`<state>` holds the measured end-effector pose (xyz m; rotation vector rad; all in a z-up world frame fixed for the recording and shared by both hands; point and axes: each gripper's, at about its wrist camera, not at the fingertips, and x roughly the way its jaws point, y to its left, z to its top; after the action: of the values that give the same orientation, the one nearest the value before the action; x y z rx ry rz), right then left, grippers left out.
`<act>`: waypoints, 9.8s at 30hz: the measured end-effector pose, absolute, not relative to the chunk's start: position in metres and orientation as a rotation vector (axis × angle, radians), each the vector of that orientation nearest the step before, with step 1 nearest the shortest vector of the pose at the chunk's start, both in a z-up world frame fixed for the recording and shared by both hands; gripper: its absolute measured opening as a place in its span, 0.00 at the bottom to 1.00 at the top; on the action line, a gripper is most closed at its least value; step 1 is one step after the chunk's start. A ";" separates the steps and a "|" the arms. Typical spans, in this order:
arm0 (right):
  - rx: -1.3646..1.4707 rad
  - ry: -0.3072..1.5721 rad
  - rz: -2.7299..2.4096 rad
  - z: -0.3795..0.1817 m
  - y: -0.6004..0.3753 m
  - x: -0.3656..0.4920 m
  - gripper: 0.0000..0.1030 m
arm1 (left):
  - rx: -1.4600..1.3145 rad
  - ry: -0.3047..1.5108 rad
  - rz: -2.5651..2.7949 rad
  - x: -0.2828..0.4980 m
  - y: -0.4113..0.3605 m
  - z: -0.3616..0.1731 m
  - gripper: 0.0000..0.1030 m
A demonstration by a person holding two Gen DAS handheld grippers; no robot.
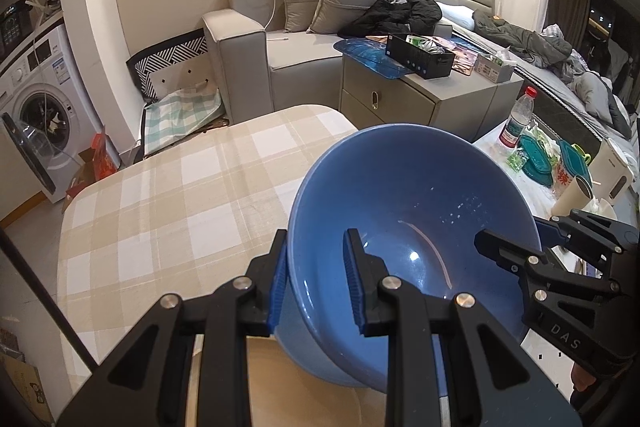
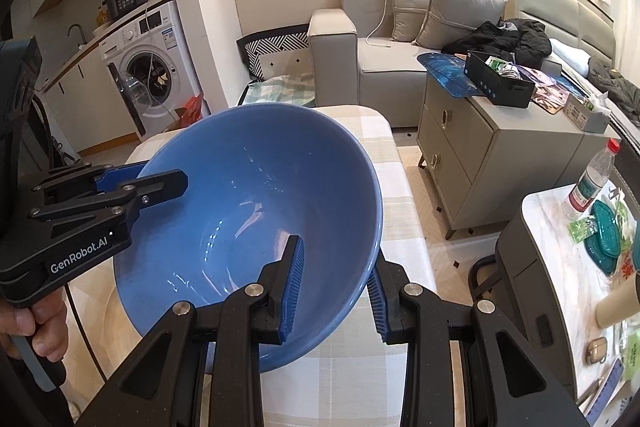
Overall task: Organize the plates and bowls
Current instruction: 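Lift the blue bowl with both tools toward the nested blue bowls, then carry the held blue bowl over the nested blue bowls with both tools, then lower the held blue bowl into the nested bowls with both tools, then open both tools to release the bowl onto the bowl stack, then position both open tools at the rim of the three-bowl stack, then close both tools on the rim of the blue bowl stack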
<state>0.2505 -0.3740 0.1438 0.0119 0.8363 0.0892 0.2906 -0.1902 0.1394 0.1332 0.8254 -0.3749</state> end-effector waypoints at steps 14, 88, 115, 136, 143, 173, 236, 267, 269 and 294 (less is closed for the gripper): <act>-0.007 0.865 0.124 0.130 -0.355 0.261 0.30 | 0.099 0.865 -0.346 0.290 -0.168 0.119 0.24; -0.044 0.979 0.121 0.073 -0.353 0.285 0.30 | 0.133 0.947 -0.321 0.303 -0.171 0.064 0.24; -0.147 0.951 0.077 0.068 -0.343 0.281 0.30 | 0.156 0.958 -0.317 0.303 -0.171 0.048 0.24; -0.224 0.954 0.076 0.061 -0.340 0.276 0.35 | 0.140 0.946 -0.358 0.299 -0.174 0.049 0.46; -0.197 0.930 0.083 0.070 -0.345 0.272 0.50 | 0.127 0.927 -0.372 0.295 -0.173 0.054 0.55; -0.128 0.899 0.140 0.079 -0.346 0.258 0.95 | 0.080 0.879 -0.351 0.278 -0.152 0.067 0.89; 0.068 0.763 0.218 0.059 -0.385 0.228 0.99 | 0.025 0.768 -0.338 0.237 -0.133 0.050 1.00; 0.143 0.818 0.240 0.046 -0.387 0.255 0.99 | -0.049 0.854 -0.339 0.269 -0.138 0.029 1.00; 0.148 0.822 0.242 0.045 -0.387 0.256 0.99 | -0.050 0.858 -0.340 0.270 -0.139 0.028 1.00; 0.170 0.881 0.256 0.035 -0.381 0.273 0.67 | -0.076 0.918 -0.362 0.287 -0.145 0.023 0.68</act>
<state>0.2727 -0.3811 0.0349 0.1701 0.8810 0.2559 0.2871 -0.1451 0.0233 -0.0755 0.9175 -0.3624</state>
